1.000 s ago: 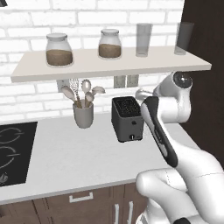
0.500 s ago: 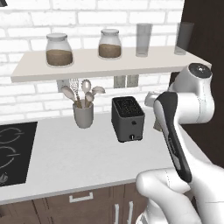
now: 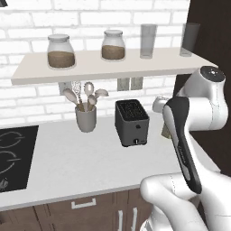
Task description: Start the toaster. Once the lever pops up, take the bread to the plate on the dining counter.
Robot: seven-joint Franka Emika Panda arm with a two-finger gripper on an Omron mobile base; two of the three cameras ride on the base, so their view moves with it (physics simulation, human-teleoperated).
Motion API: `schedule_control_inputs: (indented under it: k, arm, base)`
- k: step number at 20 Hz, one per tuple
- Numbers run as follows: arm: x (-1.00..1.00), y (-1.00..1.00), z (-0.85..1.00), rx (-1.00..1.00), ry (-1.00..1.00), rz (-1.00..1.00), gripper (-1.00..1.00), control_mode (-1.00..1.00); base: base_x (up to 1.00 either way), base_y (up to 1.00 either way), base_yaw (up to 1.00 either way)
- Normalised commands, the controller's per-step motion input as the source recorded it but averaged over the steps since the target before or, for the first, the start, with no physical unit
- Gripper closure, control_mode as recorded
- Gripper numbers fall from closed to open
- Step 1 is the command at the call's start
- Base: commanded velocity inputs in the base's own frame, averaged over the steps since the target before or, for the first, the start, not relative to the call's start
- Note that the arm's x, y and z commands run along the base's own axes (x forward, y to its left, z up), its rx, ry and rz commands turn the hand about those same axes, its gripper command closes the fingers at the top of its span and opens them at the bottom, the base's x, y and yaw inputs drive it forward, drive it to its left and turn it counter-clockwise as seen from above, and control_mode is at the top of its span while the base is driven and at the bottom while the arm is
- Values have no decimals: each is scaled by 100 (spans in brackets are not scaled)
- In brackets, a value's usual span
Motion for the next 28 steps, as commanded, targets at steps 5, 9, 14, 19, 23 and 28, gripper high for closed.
schedule_control_inputs:
  k: [5,9,14,19,23,28]
  arm:
    - [-15,1,0,0,7,0,100,-100]
    - [-35,3,0,0,0,0,100,100]
    - [0,0,0,0,0,0,100,100]
    - [0,0,0,0,0,0,100,100]
    - [0,0,0,0,0,0,100,100]
    - [0,0,0,0,0,0,100,100]
  base:
    - [0,0,0]
    - [-50,4,0]
    - [-99,12,0]
    - [-74,38,-3]
    - [-41,17,-38]
    - [-16,0,-90]
